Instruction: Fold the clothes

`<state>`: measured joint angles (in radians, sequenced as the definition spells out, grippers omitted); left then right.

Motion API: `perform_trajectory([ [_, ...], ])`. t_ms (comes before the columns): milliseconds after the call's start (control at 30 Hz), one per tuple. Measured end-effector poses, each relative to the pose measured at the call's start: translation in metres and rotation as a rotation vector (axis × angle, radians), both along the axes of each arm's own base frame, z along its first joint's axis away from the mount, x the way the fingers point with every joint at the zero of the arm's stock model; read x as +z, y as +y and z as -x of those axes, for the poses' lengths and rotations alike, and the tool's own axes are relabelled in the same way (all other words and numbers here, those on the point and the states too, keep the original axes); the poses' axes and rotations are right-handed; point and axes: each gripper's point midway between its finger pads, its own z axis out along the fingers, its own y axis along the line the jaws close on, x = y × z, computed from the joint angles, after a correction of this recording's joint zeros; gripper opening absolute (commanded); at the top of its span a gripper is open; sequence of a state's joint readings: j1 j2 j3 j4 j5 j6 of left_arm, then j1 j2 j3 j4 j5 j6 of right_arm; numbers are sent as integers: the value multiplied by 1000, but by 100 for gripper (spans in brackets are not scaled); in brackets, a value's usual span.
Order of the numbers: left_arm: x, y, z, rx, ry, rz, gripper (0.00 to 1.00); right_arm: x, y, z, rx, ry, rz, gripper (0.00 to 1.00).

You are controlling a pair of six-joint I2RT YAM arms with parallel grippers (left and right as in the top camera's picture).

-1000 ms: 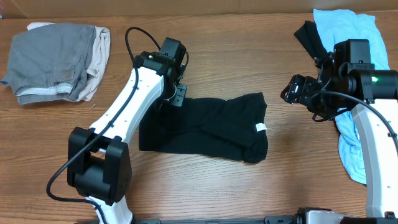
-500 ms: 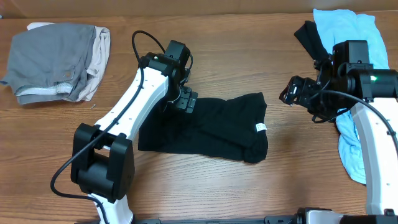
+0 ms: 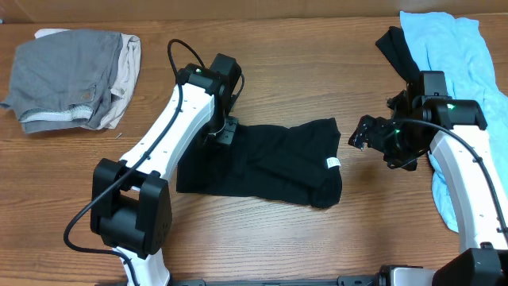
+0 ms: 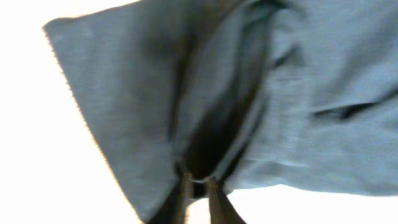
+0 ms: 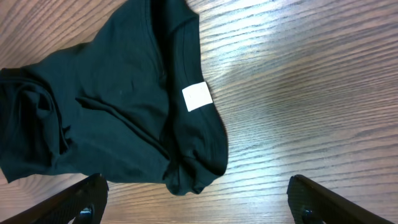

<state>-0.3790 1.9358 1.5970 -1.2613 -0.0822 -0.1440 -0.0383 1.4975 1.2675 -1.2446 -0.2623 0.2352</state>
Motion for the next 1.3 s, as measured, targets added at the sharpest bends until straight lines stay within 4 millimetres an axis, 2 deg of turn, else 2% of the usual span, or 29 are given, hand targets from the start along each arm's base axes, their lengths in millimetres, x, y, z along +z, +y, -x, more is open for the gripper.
perform_trajectory([
  [267, -38, 24, 10, 46, 18, -70, 4, 0, 0, -1, 0, -3, 0, 95],
  [400, -53, 28, 21, 60, 52, -84, 4, 0, 0, -1, 0, -3, 0, 95],
  [533, -56, 22, 18, 69, 45, -52, 4, 0, 0, -1, 0, -4, 0, 96],
  [833, -53, -15, 15, 76, 61, 149, 4, 0, 0, -1, 0, -4, 0, 96],
  [1000, -48, -49, 16, 42, 74, 282, 4, 0, 0, -1, 0, -4, 0, 96],
  [1300, -45, -113, 38, -125, 61, 348, 4, 0, 0, -1, 0, -4, 0, 96],
])
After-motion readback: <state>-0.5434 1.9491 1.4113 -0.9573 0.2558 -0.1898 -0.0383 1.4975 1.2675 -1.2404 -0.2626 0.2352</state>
